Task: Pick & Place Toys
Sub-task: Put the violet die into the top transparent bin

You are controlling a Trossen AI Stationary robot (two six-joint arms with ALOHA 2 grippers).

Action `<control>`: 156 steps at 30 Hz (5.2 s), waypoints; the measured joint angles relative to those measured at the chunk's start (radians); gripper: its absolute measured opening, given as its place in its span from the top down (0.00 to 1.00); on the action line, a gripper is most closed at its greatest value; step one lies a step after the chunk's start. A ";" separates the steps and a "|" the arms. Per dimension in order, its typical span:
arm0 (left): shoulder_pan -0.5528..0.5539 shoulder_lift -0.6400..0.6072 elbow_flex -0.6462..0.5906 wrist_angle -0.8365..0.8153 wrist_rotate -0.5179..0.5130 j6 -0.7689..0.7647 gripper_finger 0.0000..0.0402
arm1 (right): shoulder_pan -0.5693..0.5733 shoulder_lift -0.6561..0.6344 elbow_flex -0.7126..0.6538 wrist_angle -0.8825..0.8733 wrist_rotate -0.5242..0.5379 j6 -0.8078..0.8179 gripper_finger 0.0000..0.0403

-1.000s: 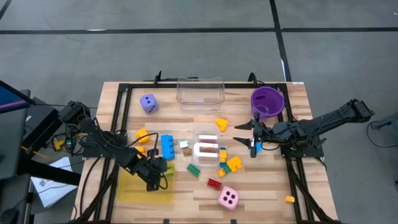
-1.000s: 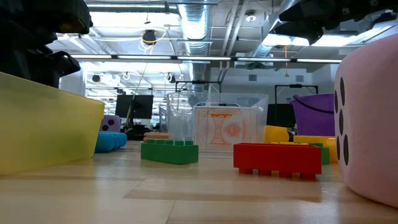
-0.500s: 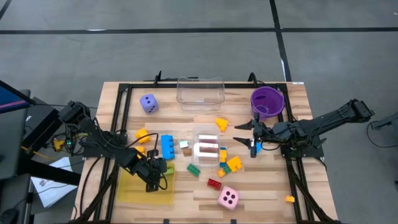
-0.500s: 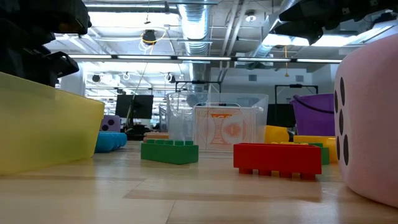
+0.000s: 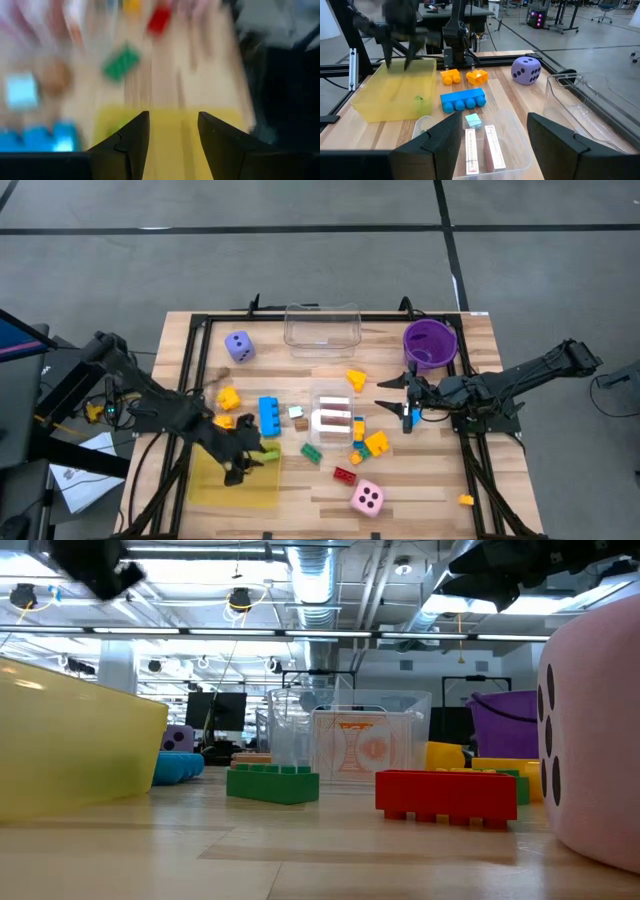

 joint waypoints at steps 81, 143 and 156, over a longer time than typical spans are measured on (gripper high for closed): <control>1.421 0.283 0.556 -0.702 0.072 0.992 0.05 | -0.046 -0.027 0.000 0.000 -0.001 0.026 0.46; 1.548 0.431 0.211 -0.510 0.207 1.181 0.00 | -0.046 -0.026 0.000 -0.024 -0.053 0.025 0.46; 1.529 0.432 0.148 -0.434 0.212 1.186 0.02 | -0.046 -0.026 0.000 -0.041 -0.052 0.023 0.46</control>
